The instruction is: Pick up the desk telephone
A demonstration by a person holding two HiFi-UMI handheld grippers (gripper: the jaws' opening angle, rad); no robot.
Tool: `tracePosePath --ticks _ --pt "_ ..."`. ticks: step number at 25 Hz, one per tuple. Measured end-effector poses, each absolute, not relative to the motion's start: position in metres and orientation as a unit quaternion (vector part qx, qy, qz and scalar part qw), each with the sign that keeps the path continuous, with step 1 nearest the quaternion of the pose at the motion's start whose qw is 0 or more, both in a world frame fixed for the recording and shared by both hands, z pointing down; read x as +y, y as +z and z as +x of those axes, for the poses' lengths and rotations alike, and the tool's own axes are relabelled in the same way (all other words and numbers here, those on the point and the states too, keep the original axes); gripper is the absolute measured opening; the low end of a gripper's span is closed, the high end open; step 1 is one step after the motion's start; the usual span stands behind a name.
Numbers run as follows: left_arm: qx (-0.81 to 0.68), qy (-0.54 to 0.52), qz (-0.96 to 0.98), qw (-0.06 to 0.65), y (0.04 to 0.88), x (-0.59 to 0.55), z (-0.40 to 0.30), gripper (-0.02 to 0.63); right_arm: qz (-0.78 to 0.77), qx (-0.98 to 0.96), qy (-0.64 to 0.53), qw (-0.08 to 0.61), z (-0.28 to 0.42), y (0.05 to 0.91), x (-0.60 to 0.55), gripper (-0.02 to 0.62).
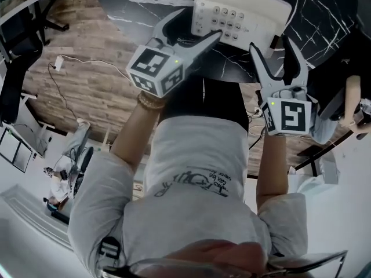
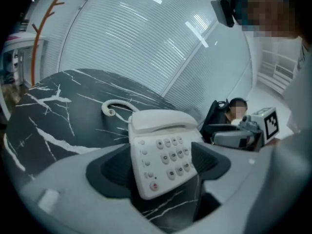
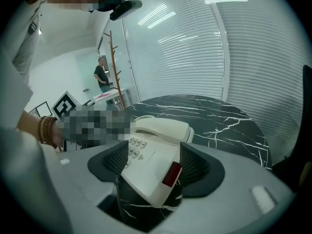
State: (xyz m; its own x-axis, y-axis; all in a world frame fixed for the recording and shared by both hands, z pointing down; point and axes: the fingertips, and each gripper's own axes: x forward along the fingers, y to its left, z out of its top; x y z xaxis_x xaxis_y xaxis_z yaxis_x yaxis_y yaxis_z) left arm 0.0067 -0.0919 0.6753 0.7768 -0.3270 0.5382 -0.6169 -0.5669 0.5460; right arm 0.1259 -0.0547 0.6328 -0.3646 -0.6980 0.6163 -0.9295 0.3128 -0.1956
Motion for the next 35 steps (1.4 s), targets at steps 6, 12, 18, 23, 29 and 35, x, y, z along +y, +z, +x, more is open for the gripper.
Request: tracePosePath --ticks 6,12,18,23,29,35 --pt "-0.256 0.208 0.858 0.394 0.697 -0.09 0.008 0.423 0.532 -0.766 0.287 0.217 0.13 0.662 -0.051 0.384" --pt "-0.245 0.217 0.855 0.403 0.71 -0.082 0.012 0.44 0.531 -0.761 0.302 0.217 0.128 0.681 -0.048 0.407" --pt "-0.245 0.222 0.856 0.397 0.714 -0.083 0.015 0.439 0.527 -0.761 0.312 0.214 0.128 0.695 -0.046 0.41" --pt "-0.246 0.225 0.856 0.394 0.715 -0.082 0.016 0.422 0.523 -0.763 0.32 0.205 0.126 0.697 -0.046 0.41" --pt "-0.256 0.229 0.853 0.394 0.717 -0.083 0.017 0.384 0.515 -0.77 0.324 0.193 0.124 0.698 -0.045 0.38" --pt "-0.266 0.239 0.853 0.38 0.718 -0.082 0.016 0.368 0.52 -0.765 0.327 0.191 0.122 0.697 -0.044 0.373"
